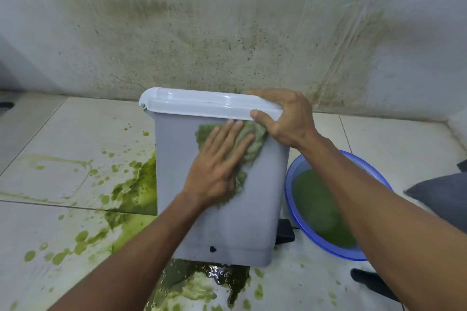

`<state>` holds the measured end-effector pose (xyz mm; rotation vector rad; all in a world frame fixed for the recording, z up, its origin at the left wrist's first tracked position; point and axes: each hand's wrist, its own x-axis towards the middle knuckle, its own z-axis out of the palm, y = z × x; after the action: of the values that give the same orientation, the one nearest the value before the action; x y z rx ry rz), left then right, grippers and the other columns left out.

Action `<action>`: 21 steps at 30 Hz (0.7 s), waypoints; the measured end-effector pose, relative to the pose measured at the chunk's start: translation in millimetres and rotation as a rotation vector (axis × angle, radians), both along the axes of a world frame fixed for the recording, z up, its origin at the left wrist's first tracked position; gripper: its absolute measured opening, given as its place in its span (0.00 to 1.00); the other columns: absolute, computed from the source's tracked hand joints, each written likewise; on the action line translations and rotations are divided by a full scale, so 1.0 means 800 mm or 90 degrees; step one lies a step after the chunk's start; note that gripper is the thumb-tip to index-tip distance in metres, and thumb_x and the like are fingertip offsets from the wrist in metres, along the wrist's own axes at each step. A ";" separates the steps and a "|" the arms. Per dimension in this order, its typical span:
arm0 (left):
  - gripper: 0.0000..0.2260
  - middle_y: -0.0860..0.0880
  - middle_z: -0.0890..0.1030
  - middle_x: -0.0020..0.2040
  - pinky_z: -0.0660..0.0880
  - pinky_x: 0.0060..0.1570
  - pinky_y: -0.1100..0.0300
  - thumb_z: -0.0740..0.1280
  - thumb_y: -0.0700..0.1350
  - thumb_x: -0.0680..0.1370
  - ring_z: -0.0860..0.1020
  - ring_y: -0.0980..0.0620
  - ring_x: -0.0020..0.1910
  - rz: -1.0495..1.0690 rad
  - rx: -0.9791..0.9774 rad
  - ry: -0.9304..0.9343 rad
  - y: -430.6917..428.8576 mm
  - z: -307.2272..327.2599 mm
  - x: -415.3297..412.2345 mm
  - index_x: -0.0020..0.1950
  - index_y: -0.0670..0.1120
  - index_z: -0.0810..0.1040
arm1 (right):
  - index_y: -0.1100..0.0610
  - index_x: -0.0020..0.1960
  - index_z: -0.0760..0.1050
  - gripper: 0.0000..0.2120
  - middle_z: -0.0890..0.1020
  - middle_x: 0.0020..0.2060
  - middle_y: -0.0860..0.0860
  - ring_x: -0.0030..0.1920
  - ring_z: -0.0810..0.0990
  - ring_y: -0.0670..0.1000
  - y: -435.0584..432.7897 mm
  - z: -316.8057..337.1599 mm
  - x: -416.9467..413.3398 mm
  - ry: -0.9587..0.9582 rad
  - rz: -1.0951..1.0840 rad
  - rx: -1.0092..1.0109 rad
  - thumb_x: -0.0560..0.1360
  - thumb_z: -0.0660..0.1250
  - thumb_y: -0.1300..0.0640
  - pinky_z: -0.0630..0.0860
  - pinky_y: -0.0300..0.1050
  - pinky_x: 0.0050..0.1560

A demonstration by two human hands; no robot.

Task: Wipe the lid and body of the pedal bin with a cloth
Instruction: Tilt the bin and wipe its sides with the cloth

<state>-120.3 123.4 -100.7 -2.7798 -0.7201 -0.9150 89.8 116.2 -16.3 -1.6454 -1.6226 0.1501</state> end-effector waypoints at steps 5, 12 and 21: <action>0.22 0.38 0.62 0.80 0.54 0.80 0.43 0.57 0.46 0.85 0.58 0.38 0.81 -0.054 0.025 0.070 -0.006 -0.021 -0.034 0.79 0.42 0.66 | 0.43 0.58 0.83 0.22 0.85 0.55 0.43 0.55 0.83 0.48 0.004 -0.003 0.004 0.006 -0.002 -0.002 0.67 0.66 0.37 0.79 0.51 0.56; 0.32 0.42 0.55 0.83 0.46 0.81 0.48 0.58 0.50 0.80 0.52 0.43 0.83 -0.137 0.063 0.273 -0.095 -0.143 -0.133 0.84 0.46 0.55 | 0.43 0.58 0.83 0.20 0.85 0.54 0.42 0.55 0.83 0.48 0.006 -0.007 0.002 0.008 0.000 0.015 0.68 0.67 0.38 0.79 0.53 0.56; 0.29 0.38 0.58 0.81 0.49 0.81 0.47 0.58 0.45 0.80 0.55 0.42 0.82 -0.102 0.032 0.190 -0.021 -0.073 -0.127 0.82 0.43 0.58 | 0.44 0.58 0.83 0.21 0.85 0.54 0.43 0.55 0.83 0.48 0.003 -0.006 0.000 0.009 -0.002 0.027 0.68 0.66 0.38 0.78 0.53 0.56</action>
<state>-221.6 106.9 -158.7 -2.8695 -0.4285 -0.5125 90.0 118.5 -21.2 -1.6112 -1.6021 0.1253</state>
